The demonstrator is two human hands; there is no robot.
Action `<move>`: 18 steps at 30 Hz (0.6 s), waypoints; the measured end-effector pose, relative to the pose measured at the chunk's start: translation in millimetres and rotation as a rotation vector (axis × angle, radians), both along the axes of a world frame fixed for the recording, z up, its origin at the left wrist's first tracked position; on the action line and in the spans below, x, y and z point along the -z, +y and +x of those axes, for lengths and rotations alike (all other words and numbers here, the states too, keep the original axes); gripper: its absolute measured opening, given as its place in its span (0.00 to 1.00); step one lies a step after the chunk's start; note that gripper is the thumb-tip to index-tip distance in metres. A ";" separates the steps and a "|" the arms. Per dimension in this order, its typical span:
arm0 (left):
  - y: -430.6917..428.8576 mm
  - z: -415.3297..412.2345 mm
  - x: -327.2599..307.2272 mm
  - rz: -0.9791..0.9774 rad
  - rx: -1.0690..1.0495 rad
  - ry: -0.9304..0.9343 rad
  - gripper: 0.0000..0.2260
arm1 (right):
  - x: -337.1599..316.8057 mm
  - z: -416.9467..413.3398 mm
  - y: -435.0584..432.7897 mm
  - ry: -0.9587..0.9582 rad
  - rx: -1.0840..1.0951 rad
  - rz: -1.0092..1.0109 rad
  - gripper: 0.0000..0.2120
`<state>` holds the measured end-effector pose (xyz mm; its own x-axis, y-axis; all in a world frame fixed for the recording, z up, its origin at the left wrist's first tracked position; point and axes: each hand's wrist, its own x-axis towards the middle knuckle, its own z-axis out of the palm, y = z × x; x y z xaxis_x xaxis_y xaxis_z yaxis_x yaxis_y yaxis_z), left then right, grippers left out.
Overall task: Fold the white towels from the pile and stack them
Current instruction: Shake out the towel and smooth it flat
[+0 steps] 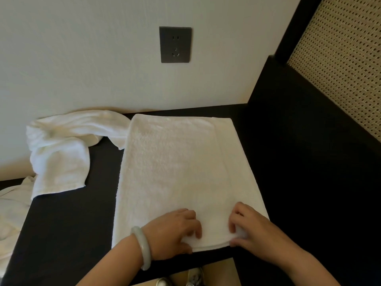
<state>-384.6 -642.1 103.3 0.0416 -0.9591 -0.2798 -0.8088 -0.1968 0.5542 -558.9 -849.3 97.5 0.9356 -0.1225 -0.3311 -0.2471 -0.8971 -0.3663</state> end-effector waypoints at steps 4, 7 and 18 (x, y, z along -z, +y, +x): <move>6.6 9.2 3.9 -0.179 -0.217 -0.048 0.14 | -1.6 19.2 -1.7 -0.089 0.070 0.066 0.08; 13.0 17.4 15.8 -0.127 -0.381 -0.318 0.27 | 9.3 41.8 14.0 -0.240 0.127 0.008 0.22; 95.7 34.0 33.8 -0.068 -0.556 -0.332 0.32 | 31.5 10.5 -14.3 -0.140 0.010 -0.014 0.29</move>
<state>-350.7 -546.4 69.6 0.6106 -0.7848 -0.1062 -0.7267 -0.6086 0.3187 -548.5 -863.6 66.0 0.9712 -0.1360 -0.1957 -0.2036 -0.9002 -0.3849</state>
